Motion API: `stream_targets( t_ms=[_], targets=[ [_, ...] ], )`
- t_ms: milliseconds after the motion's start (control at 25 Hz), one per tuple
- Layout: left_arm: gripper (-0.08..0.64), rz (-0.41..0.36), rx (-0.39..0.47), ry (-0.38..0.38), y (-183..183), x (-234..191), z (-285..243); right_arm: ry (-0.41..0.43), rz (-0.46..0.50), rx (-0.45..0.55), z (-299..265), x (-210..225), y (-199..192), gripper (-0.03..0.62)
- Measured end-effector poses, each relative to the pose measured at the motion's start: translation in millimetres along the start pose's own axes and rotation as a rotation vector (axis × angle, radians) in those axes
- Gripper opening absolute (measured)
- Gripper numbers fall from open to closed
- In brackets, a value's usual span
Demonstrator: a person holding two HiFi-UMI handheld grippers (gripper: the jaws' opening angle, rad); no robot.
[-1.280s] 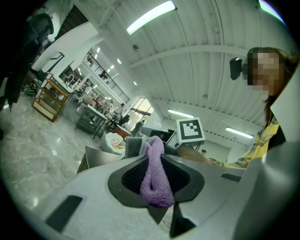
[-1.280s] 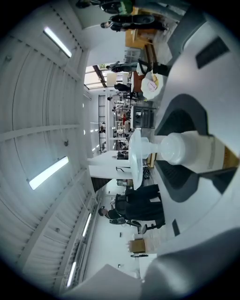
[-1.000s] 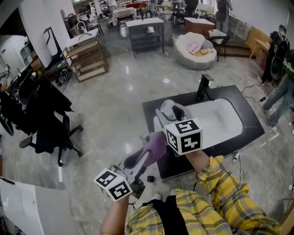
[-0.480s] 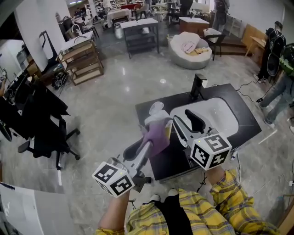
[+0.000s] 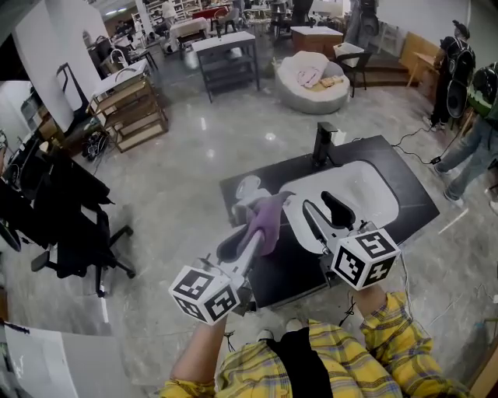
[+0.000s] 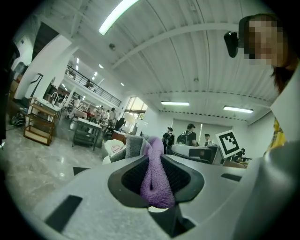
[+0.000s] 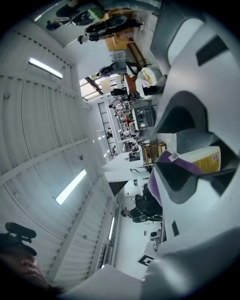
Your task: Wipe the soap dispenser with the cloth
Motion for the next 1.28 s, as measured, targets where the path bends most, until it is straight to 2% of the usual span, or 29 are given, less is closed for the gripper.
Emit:
stream_targets(
  t_ms=[400,800,1280],
  targets=[
    [0.066,0.007,-0.062,-0.026,-25.6,2.1,-11.6,0.014,-0.033,-0.025,-0.3,0.4,-13.6,0.181],
    [0.066,0.052,-0.186,0.006,-74.6,-12.7,-22.6,0.020,-0.057,-0.068,-2.2,8.5,-35.6,0.179],
    [0.066,0.084,-0.278,0.034,-115.0,-23.5,-27.1,0.044,-0.096,-0.137,-2.1,5.7,-61.2,0.164]
  ],
)
Point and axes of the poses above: the fingertips, and each gripper's own axes: z backward along the fingers, x to its right, y out of its top, the point moved 3 cm from there along z, backward along the fingers, and after that the axes turned 9 degrees about y, right-handed, at the moved point
